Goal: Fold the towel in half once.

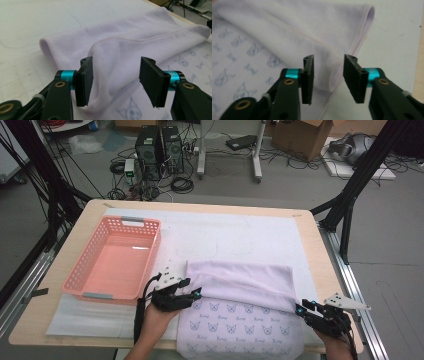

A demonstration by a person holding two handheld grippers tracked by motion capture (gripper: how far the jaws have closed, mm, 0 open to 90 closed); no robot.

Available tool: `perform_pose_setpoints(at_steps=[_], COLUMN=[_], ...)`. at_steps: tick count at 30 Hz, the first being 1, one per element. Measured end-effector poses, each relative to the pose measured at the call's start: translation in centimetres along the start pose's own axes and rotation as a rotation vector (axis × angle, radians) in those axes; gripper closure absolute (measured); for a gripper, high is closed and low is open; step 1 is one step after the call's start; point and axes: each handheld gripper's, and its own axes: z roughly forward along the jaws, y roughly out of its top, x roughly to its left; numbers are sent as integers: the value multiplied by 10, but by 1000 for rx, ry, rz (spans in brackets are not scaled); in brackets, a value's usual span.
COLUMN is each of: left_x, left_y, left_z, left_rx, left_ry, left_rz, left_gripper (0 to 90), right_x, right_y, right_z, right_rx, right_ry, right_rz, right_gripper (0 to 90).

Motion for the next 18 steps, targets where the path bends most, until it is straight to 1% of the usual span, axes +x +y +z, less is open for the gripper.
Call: perform_pose_setpoints(at_steps=[2, 4, 6, 7, 8, 9, 10, 11, 13, 15, 16, 17, 18], left_x=[4, 5, 6, 5, 3, 1, 0, -1, -4, -8, -12, -15, -17], left_y=[8, 9, 6, 4, 1, -1, -2, -3, -8, -12, -16, -20, -23], left_z=[15, 24, 29, 30, 28, 26, 22, 18, 6, -5, -12, -19, -23], left_rx=[33, 53, 99, 120, 119, 105, 92, 83, 60, 40, 25, 16, 8], left_ry=[-2, 9, 21, 30, 39, 35, 30, 25, 0, -11, -25, -37, -42], left_rz=[-12, -20, -33, -26, -10, -11, -6, -3, 2, 12, 21, 33, 40], left_gripper=[447, 495, 666, 779, 850, 862, 865, 865, 865, 863, 862, 859, 856], right_x=[0, 1, 2, 2, 2, 1, 1, 1, 2, 4, 6, 8, 10], right_y=[3, 6, 7, 7, 6, 5, 3, 2, 1, 0, -1, -3, -5], right_z=[1, 6, 13, 17, 21, 24, 26, 25, 21, 15, 10, 4, 0], right_rx=[-21, -24, 2, 16, 29, 50, 61, 66, 69, 57, 55, 51, 51], right_ry=[0, -2, -14, -20, -19, -16, -9, 6, 21, 33, 43, 49, 51], right_rz=[13, 9, -5, -14, -19, -37, -50, -55, -68, -76, -73, -81, -80], right_gripper=[566, 566, 563, 570, 617, 736, 810, 841, 850, 850, 850, 849, 848])
